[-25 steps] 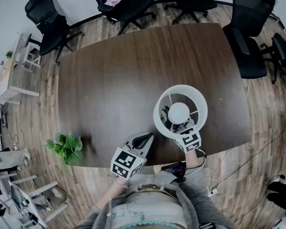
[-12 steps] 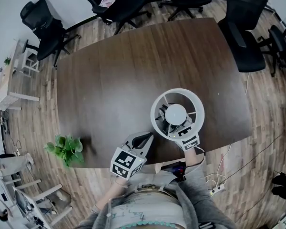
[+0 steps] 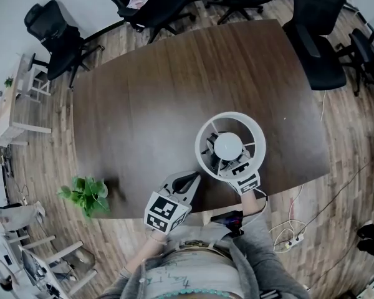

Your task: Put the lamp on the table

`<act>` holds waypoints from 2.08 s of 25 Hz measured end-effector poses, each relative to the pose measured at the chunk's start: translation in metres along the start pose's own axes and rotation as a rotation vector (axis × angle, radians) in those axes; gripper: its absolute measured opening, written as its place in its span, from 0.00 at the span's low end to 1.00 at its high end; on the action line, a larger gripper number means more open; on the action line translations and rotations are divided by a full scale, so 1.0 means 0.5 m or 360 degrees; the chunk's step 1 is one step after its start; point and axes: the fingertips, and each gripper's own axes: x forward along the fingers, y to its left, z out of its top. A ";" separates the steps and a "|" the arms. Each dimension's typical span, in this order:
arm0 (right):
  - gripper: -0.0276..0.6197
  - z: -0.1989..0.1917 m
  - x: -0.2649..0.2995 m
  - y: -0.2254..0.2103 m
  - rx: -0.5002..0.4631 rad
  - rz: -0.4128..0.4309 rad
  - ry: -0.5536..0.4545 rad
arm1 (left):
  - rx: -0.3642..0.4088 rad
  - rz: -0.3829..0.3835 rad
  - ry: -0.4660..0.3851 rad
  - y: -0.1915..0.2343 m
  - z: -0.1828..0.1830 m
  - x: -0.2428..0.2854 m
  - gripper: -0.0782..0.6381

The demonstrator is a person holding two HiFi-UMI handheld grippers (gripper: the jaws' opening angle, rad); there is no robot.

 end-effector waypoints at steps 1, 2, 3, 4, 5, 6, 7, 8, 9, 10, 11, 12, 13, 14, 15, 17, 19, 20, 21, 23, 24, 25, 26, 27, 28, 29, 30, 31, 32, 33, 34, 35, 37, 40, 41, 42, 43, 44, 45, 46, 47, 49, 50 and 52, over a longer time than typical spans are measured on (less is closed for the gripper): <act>0.14 0.000 0.000 0.000 0.0007 0.0001 -0.0001 | 0.0000 0.0000 0.0000 0.000 0.000 0.001 0.12; 0.14 -0.001 -0.001 -0.001 0.0015 0.0003 -0.0004 | 0.0000 -0.0001 -0.0001 0.000 -0.001 0.001 0.12; 0.15 -0.003 -0.002 -0.001 0.0025 0.0005 -0.0008 | 0.0000 -0.0003 -0.0001 0.000 -0.001 0.002 0.12; 0.16 -0.005 -0.004 -0.001 0.0036 0.0007 -0.0011 | 0.0001 -0.0005 -0.0002 -0.001 -0.001 0.003 0.12; 0.18 -0.008 -0.006 -0.001 0.0045 0.0008 -0.0011 | 0.0002 -0.0008 -0.0004 -0.001 -0.002 0.004 0.12; 0.20 -0.011 -0.008 -0.001 0.0051 0.0006 -0.0010 | 0.0003 -0.0010 -0.0005 -0.001 -0.002 0.004 0.12; 0.21 -0.016 -0.012 -0.001 0.0055 0.0002 -0.0009 | 0.0004 -0.0012 -0.0007 -0.001 -0.002 0.004 0.12; 0.22 -0.021 -0.016 -0.002 0.0063 -0.0002 -0.0011 | 0.0005 -0.0014 -0.0007 -0.001 -0.003 0.003 0.12; 0.23 -0.024 -0.020 -0.001 0.0074 -0.0001 -0.0015 | 0.0006 -0.0017 -0.0006 -0.001 -0.004 0.003 0.12; 0.25 -0.023 -0.022 0.001 0.0086 0.0005 -0.0017 | 0.0006 -0.0019 -0.0004 -0.001 -0.006 0.002 0.12; 0.26 -0.022 -0.024 0.003 0.0090 0.0009 -0.0012 | 0.0007 -0.0022 -0.0003 -0.001 -0.007 0.002 0.12; 0.27 -0.023 -0.027 0.004 0.0087 0.0006 -0.0002 | 0.0009 -0.0026 -0.0002 -0.002 -0.007 0.002 0.12; 0.28 -0.025 -0.029 0.004 0.0082 0.0001 0.0010 | 0.0012 -0.0031 -0.0001 -0.003 -0.007 0.002 0.12; 0.29 -0.026 -0.031 0.004 0.0081 -0.0001 0.0018 | 0.0016 -0.0035 -0.0001 -0.004 -0.006 0.003 0.12; 0.29 -0.026 -0.033 0.005 0.0084 -0.0002 0.0023 | 0.0019 -0.0040 -0.0001 -0.005 -0.006 0.004 0.12; 0.30 -0.029 -0.037 0.004 0.0090 -0.0011 0.0030 | 0.0025 -0.0046 -0.0001 -0.007 -0.003 0.007 0.12; 0.31 -0.028 -0.040 0.003 0.0094 -0.0011 0.0035 | 0.0032 -0.0050 -0.0002 -0.009 0.000 0.009 0.12; 0.32 -0.032 -0.042 0.003 0.0091 -0.0012 0.0043 | 0.0034 -0.0051 -0.0003 -0.010 0.001 0.009 0.12; 0.32 -0.038 -0.044 0.003 0.0088 -0.0010 0.0054 | 0.0036 -0.0052 -0.0004 -0.010 0.002 0.010 0.12; 0.33 -0.044 -0.048 0.006 0.0090 0.0001 0.0077 | 0.0041 -0.0054 -0.0005 -0.012 0.002 0.011 0.12; 0.33 -0.048 -0.050 0.007 0.0089 0.0003 0.0092 | 0.0043 -0.0056 -0.0003 -0.012 0.001 0.012 0.12; 0.33 -0.054 -0.053 0.006 0.0085 0.0002 0.0105 | 0.0044 -0.0058 0.0000 -0.013 0.000 0.013 0.12; 0.33 -0.056 -0.057 0.006 0.0083 -0.0001 0.0114 | 0.0044 -0.0060 0.0003 -0.013 0.000 0.014 0.12; 0.34 -0.055 -0.060 0.007 0.0081 -0.0005 0.0121 | 0.0044 -0.0062 0.0006 -0.014 -0.001 0.015 0.12; 0.34 -0.054 -0.063 0.007 0.0079 -0.0010 0.0126 | 0.0042 -0.0064 0.0007 -0.014 -0.001 0.016 0.12; 0.35 -0.053 -0.066 0.008 0.0076 -0.0011 0.0131 | 0.0042 -0.0065 0.0008 -0.015 -0.001 0.017 0.12; 0.35 -0.053 -0.068 0.008 0.0072 -0.0009 0.0135 | 0.0042 -0.0066 0.0007 -0.015 0.001 0.018 0.12; 0.35 -0.056 -0.070 0.009 0.0064 -0.0009 0.0142 | 0.0044 -0.0066 0.0006 -0.015 0.002 0.019 0.12; 0.36 -0.060 -0.072 0.009 0.0054 -0.0008 0.0157 | 0.0045 -0.0065 0.0004 -0.015 0.003 0.020 0.12; 0.37 -0.067 -0.074 0.010 0.0045 -0.0007 0.0179 | 0.0046 -0.0064 0.0001 -0.014 0.004 0.022 0.12; 0.37 -0.072 -0.076 0.011 0.0035 -0.0003 0.0201 | 0.0047 -0.0062 -0.0003 -0.014 0.006 0.023 0.12; 0.37 -0.075 -0.078 0.012 0.0027 0.0001 0.0218 | 0.0048 -0.0062 -0.0005 -0.013 0.007 0.024 0.12; 0.38 -0.074 -0.082 0.015 0.0028 0.0012 0.0233 | 0.0052 -0.0062 -0.0005 -0.012 0.008 0.027 0.12; 0.39 -0.070 -0.087 0.021 0.0039 0.0033 0.0241 | 0.0051 -0.0061 -0.0004 -0.010 0.010 0.030 0.12; 0.40 -0.071 -0.090 0.021 0.0034 0.0031 0.0248 | 0.0048 -0.0060 -0.0005 -0.009 0.010 0.030 0.12; 0.40 -0.070 -0.092 0.021 0.0034 0.0029 0.0254 | 0.0046 -0.0061 -0.0006 -0.008 0.011 0.031 0.12; 0.41 -0.069 -0.095 0.022 0.0037 0.0027 0.0257 | 0.0042 -0.0062 -0.0006 -0.008 0.010 0.032 0.12; 0.41 -0.069 -0.099 0.021 0.0041 0.0022 0.0262 | 0.0037 -0.0065 -0.0006 -0.008 0.011 0.034 0.12; 0.41 -0.071 -0.104 0.020 0.0045 0.0019 0.0268 | 0.0030 -0.0068 -0.0007 -0.009 0.011 0.035 0.12; 0.41 -0.074 -0.110 0.020 0.0052 0.0019 0.0273 | 0.0022 -0.0071 -0.0010 -0.010 0.012 0.037 0.12; 0.41 -0.077 -0.115 0.021 0.0060 0.0023 0.0275 | 0.0016 -0.0072 -0.0013 -0.011 0.013 0.038 0.12; 0.42 -0.080 -0.125 0.022 0.0065 0.0031 0.0279 | 0.0011 -0.0070 -0.0018 -0.011 0.015 0.039 0.12; 0.42 -0.080 -0.130 0.021 0.0062 0.0030 0.0285 | 0.0010 -0.0069 -0.0018 -0.011 0.015 0.040 0.12; 0.42 -0.079 -0.142 0.019 0.0059 0.0024 0.0301 | 0.0007 -0.0070 -0.0014 -0.012 0.013 0.041 0.12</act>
